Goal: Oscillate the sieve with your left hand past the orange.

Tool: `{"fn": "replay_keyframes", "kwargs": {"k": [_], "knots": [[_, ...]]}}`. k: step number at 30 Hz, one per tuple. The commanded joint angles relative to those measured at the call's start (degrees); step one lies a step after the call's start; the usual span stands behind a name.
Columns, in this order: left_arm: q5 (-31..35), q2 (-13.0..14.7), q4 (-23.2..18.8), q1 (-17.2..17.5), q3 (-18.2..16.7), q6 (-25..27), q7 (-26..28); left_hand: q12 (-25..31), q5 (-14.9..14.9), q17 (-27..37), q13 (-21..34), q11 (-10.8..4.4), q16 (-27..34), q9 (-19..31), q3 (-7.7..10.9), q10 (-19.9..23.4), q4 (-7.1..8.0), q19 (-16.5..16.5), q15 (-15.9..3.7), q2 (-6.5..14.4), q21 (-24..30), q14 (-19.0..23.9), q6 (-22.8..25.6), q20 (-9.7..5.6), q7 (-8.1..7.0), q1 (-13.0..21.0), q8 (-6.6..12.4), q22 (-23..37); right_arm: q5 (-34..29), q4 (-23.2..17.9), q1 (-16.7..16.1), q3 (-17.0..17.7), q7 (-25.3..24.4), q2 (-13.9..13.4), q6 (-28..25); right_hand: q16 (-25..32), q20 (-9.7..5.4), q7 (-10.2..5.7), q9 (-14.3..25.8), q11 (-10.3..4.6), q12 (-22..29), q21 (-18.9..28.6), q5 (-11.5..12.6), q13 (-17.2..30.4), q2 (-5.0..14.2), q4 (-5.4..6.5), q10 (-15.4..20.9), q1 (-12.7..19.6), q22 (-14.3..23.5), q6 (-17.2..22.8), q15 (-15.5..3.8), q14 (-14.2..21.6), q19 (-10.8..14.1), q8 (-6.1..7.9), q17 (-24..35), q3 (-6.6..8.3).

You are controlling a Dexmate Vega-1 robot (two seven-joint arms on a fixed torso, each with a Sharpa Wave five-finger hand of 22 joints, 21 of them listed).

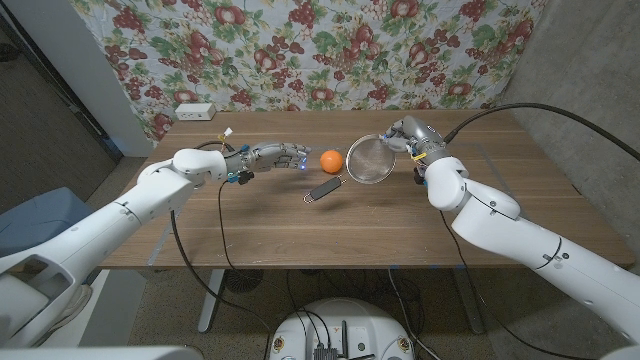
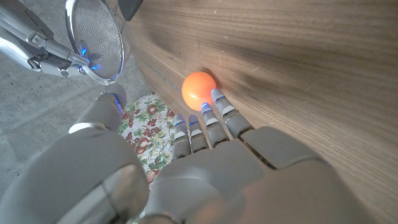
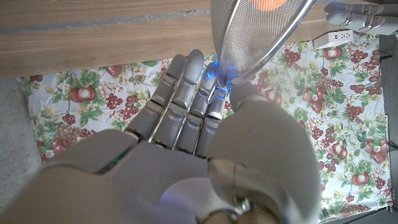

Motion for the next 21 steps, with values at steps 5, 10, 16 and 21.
{"fn": "replay_keyframes", "kwargs": {"k": [5, 10, 16, 21], "knots": [[0.74, -0.01, -0.13, -1.01, 0.79, 0.72, -1.54, 0.52, 1.41, 0.12, 0.12, -0.41, -0.24, 0.33, -1.54, 2.57, 0.5, 0.74, -2.98, -1.02, 0.1, 1.75, 3.14, 0.08, -0.9, 2.24, 0.29, 0.14, -1.6, 2.51, 2.02, -0.8, 1.44, 1.5, 1.34, -0.3, -0.86, 0.02, 0.83, -1.65, -0.2, 0.83, 0.2, 0.33, 0.08, 0.05, 2.39, 0.43, -0.04, 0.43, -4.21, 0.71, -0.33, 0.41, 0.6, 0.59], [0.95, -0.43, 0.83, -2.13, 1.51, 0.77, -3.23, 0.58, 1.73, 0.13, 0.12, -0.49, -0.27, 0.33, -2.67, 3.48, 0.8, 0.93, -3.06, -1.82, -0.04, 2.33, 4.3, -0.51, -0.91, 2.24, 0.22, 0.16, -1.85, 3.64, 2.73, -1.03, 1.89, 2.19, 1.75, -0.44, -0.83, 0.09, 0.8, -1.79, -0.24, 1.13, 0.2, 0.3, 0.02, 0.06, 2.62, 0.37, -0.11, 0.51, -4.17, 0.85, -0.44, 0.43, 0.84, 0.58], [0.56, -1.17, 2.49, -3.58, 2.31, 1.2, -5.64, 0.43, 2.02, 0.15, 0.12, -0.51, -0.26, 0.33, -3.96, 3.77, 1.03, 1.78, -2.94, -2.63, 0.11, 2.92, 4.83, -0.15, -0.76, 1.84, -0.03, 0.16, -2.36, 4.8, 3.56, -1.52, 2.26, 3.01, 2.05, -0.65, -0.83, 0.12, 0.86, -1.75, -0.28, 1.48, 0.22, 0.47, -0.01, 0.07, 2.6, 0.33, -0.19, 0.53, -4.15, 0.94, -0.55, 0.48, 1.11, 0.62], [0.75, -1.79, 3.42, -4.37, 2.96, 1.11, -6.81, 0.25, 2.5, 0.16, 0.13, -0.27, -0.28, 0.33, -5.21, 4.08, 1.13, 3.33, -2.78, -2.83, 0.43, 3.58, 5.03, 1.33, -0.33, 1.88, -0.48, 0.14, -2.49, 5.38, 3.69, -1.35, 2.08, 3.56, 2.6, -0.84, -0.79, 0.16, 0.75, -1.6, -0.44, 1.82, 0.24, 0.42, -0.03, 0.04, 2.64, 0.33, -0.28, 0.53, -4.16, 1.08, -0.71, 0.42, 1.38, 0.68]]}}
